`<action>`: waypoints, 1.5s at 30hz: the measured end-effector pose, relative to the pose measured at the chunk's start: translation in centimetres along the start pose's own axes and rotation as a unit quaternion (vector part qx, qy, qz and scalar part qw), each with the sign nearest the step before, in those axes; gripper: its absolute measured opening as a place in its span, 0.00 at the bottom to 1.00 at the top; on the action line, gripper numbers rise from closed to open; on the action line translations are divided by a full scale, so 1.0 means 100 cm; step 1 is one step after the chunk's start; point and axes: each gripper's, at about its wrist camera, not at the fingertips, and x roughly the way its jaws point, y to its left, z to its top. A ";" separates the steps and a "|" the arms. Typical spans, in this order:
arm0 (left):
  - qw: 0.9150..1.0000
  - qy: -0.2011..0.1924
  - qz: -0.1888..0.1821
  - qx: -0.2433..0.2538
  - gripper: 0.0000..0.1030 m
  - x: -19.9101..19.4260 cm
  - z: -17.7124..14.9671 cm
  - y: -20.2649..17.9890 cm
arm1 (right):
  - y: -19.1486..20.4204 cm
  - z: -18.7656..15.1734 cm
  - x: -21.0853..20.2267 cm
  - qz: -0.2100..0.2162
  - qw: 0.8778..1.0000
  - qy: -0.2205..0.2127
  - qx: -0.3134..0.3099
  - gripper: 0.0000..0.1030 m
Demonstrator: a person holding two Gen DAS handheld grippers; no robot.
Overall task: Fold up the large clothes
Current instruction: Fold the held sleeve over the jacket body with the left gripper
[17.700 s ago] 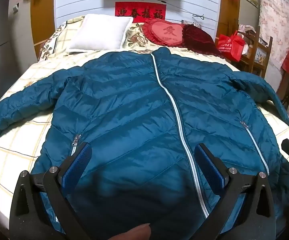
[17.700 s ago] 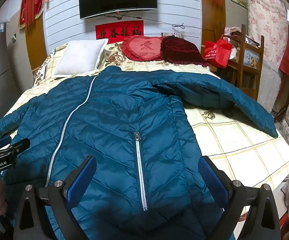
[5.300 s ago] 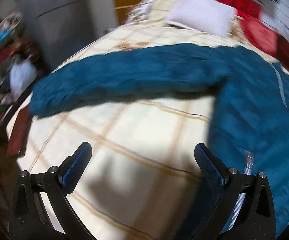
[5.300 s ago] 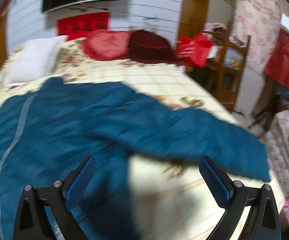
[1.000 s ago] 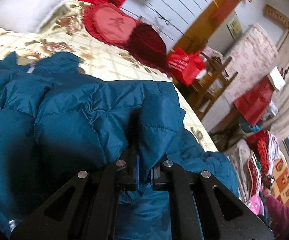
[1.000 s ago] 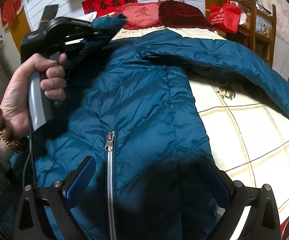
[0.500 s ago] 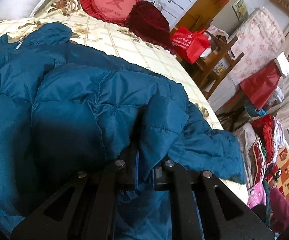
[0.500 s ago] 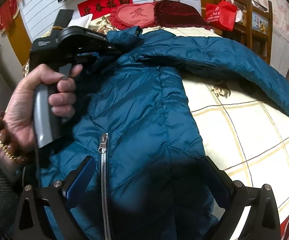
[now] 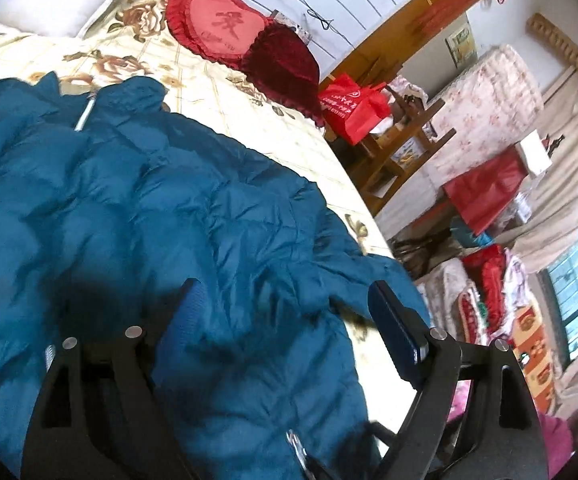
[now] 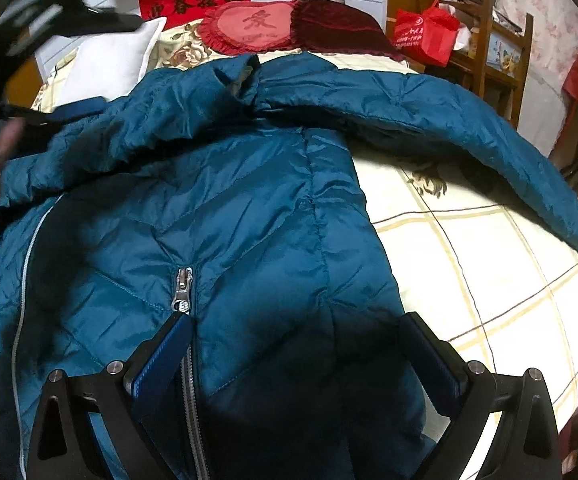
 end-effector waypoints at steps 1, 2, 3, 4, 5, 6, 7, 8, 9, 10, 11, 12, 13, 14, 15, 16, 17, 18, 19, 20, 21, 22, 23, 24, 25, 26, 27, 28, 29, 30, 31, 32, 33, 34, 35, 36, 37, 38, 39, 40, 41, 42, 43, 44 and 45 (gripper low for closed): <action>1.000 -0.009 0.009 0.006 0.82 -0.008 -0.001 0.001 | 0.001 0.000 -0.001 -0.003 1.000 -0.003 -0.001 0.99; 0.999 -0.025 0.033 0.019 0.82 -0.022 0.000 0.006 | 0.000 -0.001 -0.002 -0.003 1.000 -0.006 -0.001 0.99; 0.997 -0.038 0.054 0.028 0.82 -0.034 0.000 0.012 | -0.001 -0.001 -0.006 -0.003 1.000 -0.014 0.001 0.99; 0.995 -0.051 0.078 0.037 0.82 -0.047 0.002 0.020 | -0.002 -0.001 -0.010 -0.003 1.000 -0.021 0.004 0.99; 0.990 -0.067 0.115 0.045 0.82 -0.064 0.006 0.033 | -0.002 -0.001 -0.015 -0.002 1.000 -0.030 0.006 0.99; 0.986 -0.077 0.142 0.047 0.82 -0.073 0.008 0.043 | -0.002 -0.001 -0.023 0.002 0.999 -0.050 0.007 0.99; 0.975 -0.092 0.197 0.049 0.82 -0.088 0.015 0.062 | -0.002 0.000 -0.029 0.006 0.998 -0.066 0.008 0.99; 0.967 -0.100 0.231 0.047 0.82 -0.097 0.020 0.076 | -0.002 0.002 -0.037 0.011 0.996 -0.085 0.008 0.99; 0.959 -0.104 0.259 0.042 0.82 -0.105 0.024 0.090 | 0.000 0.004 -0.046 0.016 0.994 -0.110 0.007 0.99; 0.949 -0.112 0.295 0.028 0.82 -0.116 0.031 0.114 | 0.002 0.009 -0.054 0.024 0.990 -0.137 0.008 0.99; 0.943 -0.117 0.310 0.014 0.82 -0.122 0.032 0.128 | 0.004 0.014 -0.058 0.034 0.988 -0.152 0.007 0.99; 0.939 -0.122 0.323 -0.008 0.82 -0.128 0.034 0.146 | 0.008 0.023 -0.058 0.048 0.986 -0.161 0.000 0.99; 0.937 -0.125 0.325 -0.033 0.82 -0.134 0.033 0.164 | 0.015 0.038 -0.054 0.064 0.985 -0.157 -0.012 0.99; 0.936 -0.131 0.322 -0.055 0.82 -0.138 0.031 0.177 | 0.020 0.050 -0.051 0.075 0.985 -0.151 -0.018 0.99; 0.936 -0.139 0.315 -0.076 0.82 -0.144 0.027 0.188 | 0.027 0.063 -0.048 0.090 0.984 -0.151 -0.021 0.99; 0.935 -0.151 0.308 -0.087 0.82 -0.147 0.024 0.195 | 0.035 0.077 -0.044 0.116 0.981 -0.152 -0.022 0.99; 0.934 -0.160 0.307 -0.086 0.82 -0.149 0.021 0.197 | 0.041 0.085 -0.041 0.130 0.980 -0.152 -0.022 0.99; 0.933 -0.171 0.306 -0.080 0.82 -0.148 0.017 0.198 | 0.049 0.095 -0.038 0.131 0.978 -0.158 -0.018 0.99; 0.933 -0.174 0.305 -0.076 0.82 -0.145 0.017 0.196 | 0.053 0.099 -0.037 0.133 0.977 -0.163 -0.014 0.99; 0.934 -0.170 0.305 -0.076 0.82 -0.143 0.017 0.197 | 0.058 0.100 -0.037 0.139 0.976 -0.167 -0.010 0.99; 0.937 -0.158 0.301 -0.079 0.82 -0.138 0.021 0.197 | 0.062 0.100 -0.034 0.153 0.974 -0.168 -0.005 0.99; 0.940 -0.157 0.293 -0.079 0.82 -0.137 0.022 0.196 | 0.066 0.099 -0.031 0.157 0.974 -0.166 -0.003 0.99; 0.939 -0.159 0.295 -0.073 0.82 -0.136 0.023 0.192 | 0.068 0.096 -0.027 0.158 0.974 -0.163 -0.001 0.99; 0.936 -0.159 0.308 -0.060 0.82 -0.136 0.022 0.190 | 0.074 0.092 -0.018 0.155 0.975 -0.156 -0.005 0.99; 0.934 -0.156 0.318 -0.054 0.82 -0.136 0.023 0.189 | 0.078 0.089 -0.013 0.151 0.977 -0.150 -0.010 0.99; 0.932 -0.156 0.324 -0.052 0.82 -0.136 0.023 0.192 | 0.081 0.086 -0.009 0.138 0.980 -0.145 -0.016 0.99; 0.931 -0.158 0.324 -0.054 0.82 -0.137 0.022 0.193 | 0.085 0.080 -0.006 0.120 0.982 -0.143 -0.026 0.99; 0.931 -0.159 0.324 -0.061 0.82 -0.139 0.022 0.195 | 0.088 0.079 -0.003 0.115 0.982 -0.143 -0.035 0.99; 0.929 -0.161 0.326 -0.070 0.82 -0.140 0.022 0.198 | 0.091 0.077 -0.001 0.111 0.983 -0.141 -0.043 0.99; 0.929 -0.161 0.324 -0.077 0.82 -0.141 0.022 0.200 | 0.094 0.077 0.001 0.102 0.983 -0.141 -0.051 0.99; 0.930 -0.159 0.322 -0.077 0.82 -0.140 0.022 0.201 | 0.096 0.078 0.002 0.102 0.983 -0.143 -0.056 0.99; 0.931 -0.156 0.322 -0.075 0.82 -0.139 0.022 0.201 | 0.098 0.080 0.003 0.111 0.981 -0.145 -0.058 0.99; 0.930 -0.154 0.326 -0.071 0.82 -0.138 0.023 0.201 | 0.102 0.085 0.003 0.129 0.979 -0.147 -0.060 0.99; 0.929 -0.155 0.330 -0.065 0.82 -0.137 0.023 0.200 | 0.106 0.090 0.004 0.140 0.977 -0.150 -0.063 0.96; 0.929 -0.156 0.331 -0.061 0.82 -0.137 0.024 0.200 | 0.113 0.097 0.004 0.161 0.972 -0.155 -0.070 0.94; 0.929 -0.158 0.328 -0.058 0.82 -0.138 0.024 0.198 | 0.118 0.102 0.006 0.173 0.970 -0.157 -0.073 0.91; 0.931 -0.160 0.323 -0.055 0.82 -0.138 0.025 0.197 | 0.126 0.112 0.008 0.190 0.966 -0.161 -0.076 0.91; 0.932 -0.161 0.319 -0.052 0.82 -0.138 0.026 0.196 | 0.132 0.118 0.011 0.200 0.963 -0.163 -0.079 0.91; 0.933 -0.163 0.317 -0.048 0.82 -0.138 0.026 0.195 | 0.139 0.126 0.015 0.207 0.961 -0.164 -0.082 0.91; 0.934 -0.162 0.316 -0.043 0.82 -0.136 0.027 0.193 | 0.146 0.136 0.023 0.211 0.960 -0.162 -0.085 0.91; 0.935 -0.158 0.315 -0.038 0.82 -0.133 0.027 0.193 | 0.150 0.139 0.027 0.212 0.960 -0.162 -0.084 0.91; 0.937 -0.151 0.313 -0.031 0.82 -0.127 0.027 0.193 | 0.152 0.144 0.033 0.214 0.960 -0.162 -0.081 0.91; 0.940 -0.140 0.311 -0.027 0.82 -0.121 0.028 0.194 | 0.151 0.149 0.043 0.218 0.961 -0.152 -0.075 0.91; 0.942 -0.128 0.311 -0.025 0.82 -0.115 0.028 0.196 | 0.148 0.154 0.053 0.216 0.964 -0.137 -0.067 0.90; 0.941 -0.108 0.320 -0.025 0.82 -0.105 0.027 0.201 | 0.141 0.158 0.066 0.213 0.969 -0.115 -0.054 0.89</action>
